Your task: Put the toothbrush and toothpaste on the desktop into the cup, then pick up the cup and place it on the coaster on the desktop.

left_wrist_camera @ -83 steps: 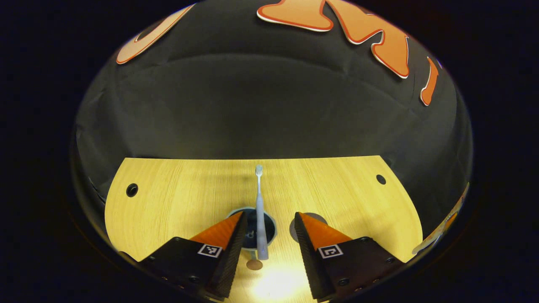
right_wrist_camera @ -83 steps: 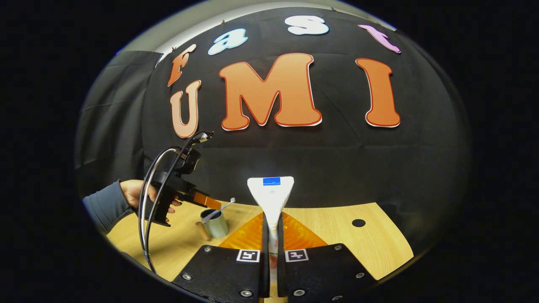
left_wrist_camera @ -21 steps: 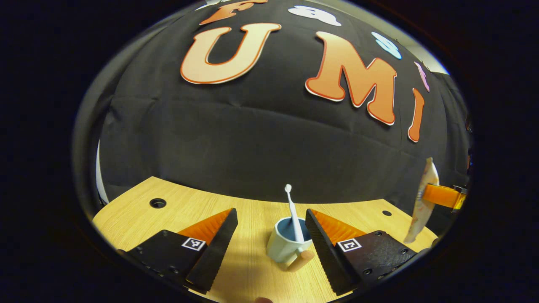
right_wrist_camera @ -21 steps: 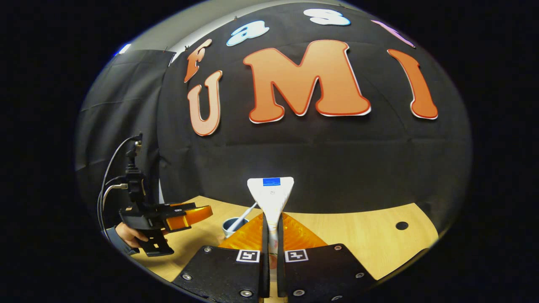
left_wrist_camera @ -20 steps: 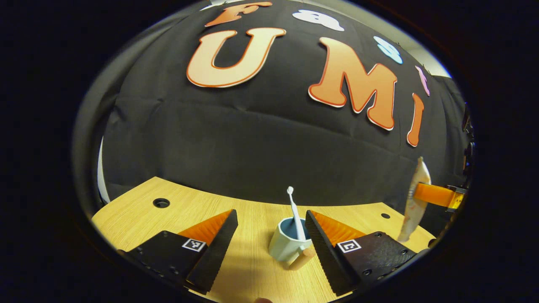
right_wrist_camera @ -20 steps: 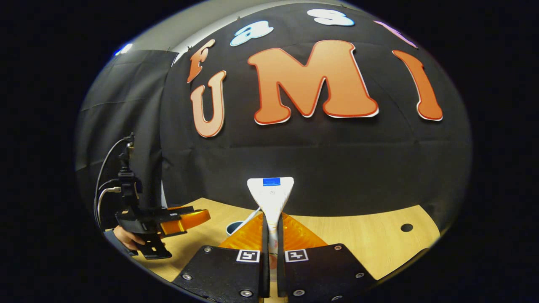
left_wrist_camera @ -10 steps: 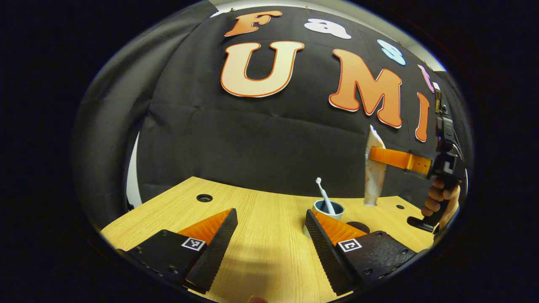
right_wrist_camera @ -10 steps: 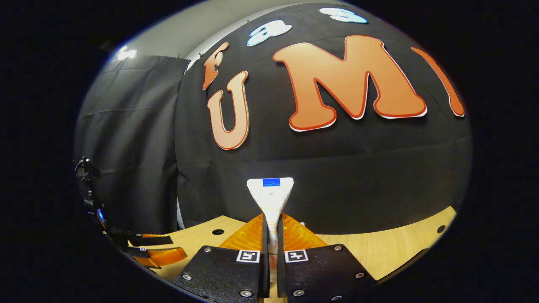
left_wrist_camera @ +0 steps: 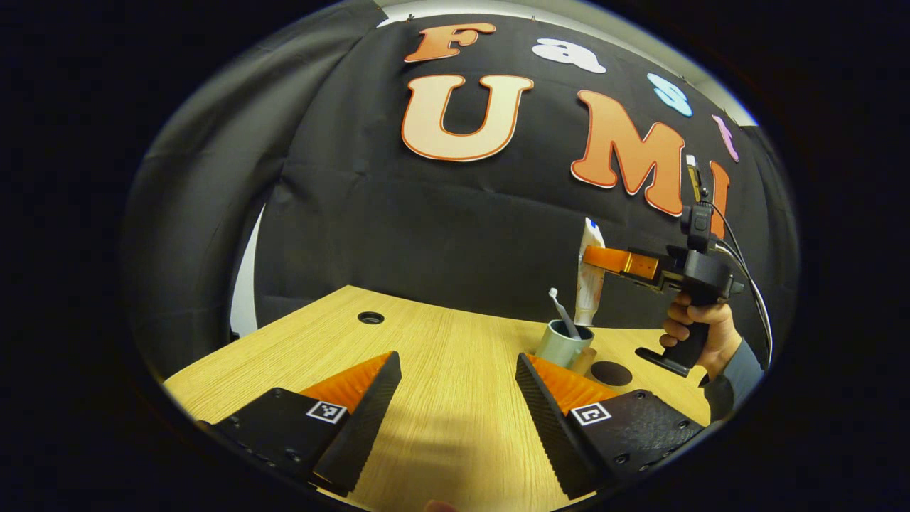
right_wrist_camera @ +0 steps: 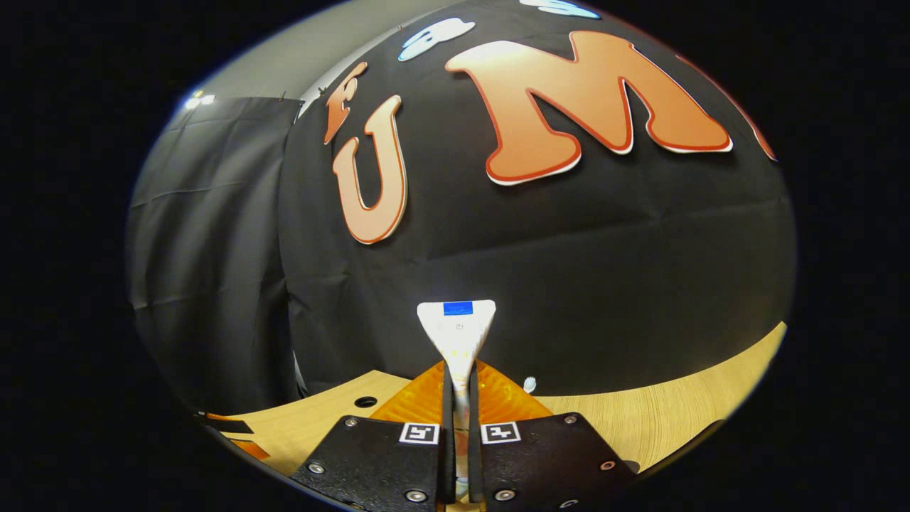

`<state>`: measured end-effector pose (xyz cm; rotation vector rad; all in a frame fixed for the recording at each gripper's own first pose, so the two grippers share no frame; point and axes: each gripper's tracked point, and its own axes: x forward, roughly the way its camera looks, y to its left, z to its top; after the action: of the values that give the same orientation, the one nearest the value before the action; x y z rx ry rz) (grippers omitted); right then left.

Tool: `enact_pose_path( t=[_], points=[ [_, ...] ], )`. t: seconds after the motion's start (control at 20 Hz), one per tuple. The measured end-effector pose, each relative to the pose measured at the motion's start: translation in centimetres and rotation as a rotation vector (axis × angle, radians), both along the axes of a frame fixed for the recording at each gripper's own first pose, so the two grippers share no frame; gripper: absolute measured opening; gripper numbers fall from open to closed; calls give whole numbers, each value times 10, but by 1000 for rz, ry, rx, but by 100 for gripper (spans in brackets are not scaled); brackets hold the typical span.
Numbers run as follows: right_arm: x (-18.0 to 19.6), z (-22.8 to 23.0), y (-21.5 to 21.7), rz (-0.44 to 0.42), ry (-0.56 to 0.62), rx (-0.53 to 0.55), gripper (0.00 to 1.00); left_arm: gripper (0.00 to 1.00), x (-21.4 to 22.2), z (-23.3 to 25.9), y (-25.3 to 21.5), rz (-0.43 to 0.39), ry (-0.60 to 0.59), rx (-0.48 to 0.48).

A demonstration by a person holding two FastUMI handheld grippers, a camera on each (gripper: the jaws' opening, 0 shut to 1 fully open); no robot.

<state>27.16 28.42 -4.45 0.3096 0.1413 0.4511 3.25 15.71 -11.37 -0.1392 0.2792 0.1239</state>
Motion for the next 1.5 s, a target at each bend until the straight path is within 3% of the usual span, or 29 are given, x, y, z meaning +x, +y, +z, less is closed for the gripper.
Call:
enact_pose_path(
  t=[0.4, 0.65, 0.75, 0.9, 1.05, 1.2, 1.35, 1.5],
  points=[
    [2, -29, 7, 10, 33, -38, 7, 98, -1, -7, -4, -5, 30, -21],
    [-3, -51, 13, 21, 41, -154, 8, 98, 3, 1, -11, -5, 39, -26],
    [-13, -59, 13, 41, 56, -219, 15, 98, 6, -1, -10, 0, 40, -26],
    [-29, -58, 0, 63, 54, -288, 34, 98, 9, -4, -11, -2, 44, -22],
    [-46, -32, -19, 55, 17, -276, 41, 98, 7, -11, -19, -9, 58, -4],
    [-65, -2, -45, 30, -25, -256, 62, 98, 15, -13, -31, -17, 68, -23],
    [-86, 22, -77, 5, -57, -246, 80, 97, 36, 4, -67, -80, 80, -10],
    [-109, 41, -109, -19, -92, -257, 89, 97, 64, 15, -105, -162, 103, -38]
  ],
)
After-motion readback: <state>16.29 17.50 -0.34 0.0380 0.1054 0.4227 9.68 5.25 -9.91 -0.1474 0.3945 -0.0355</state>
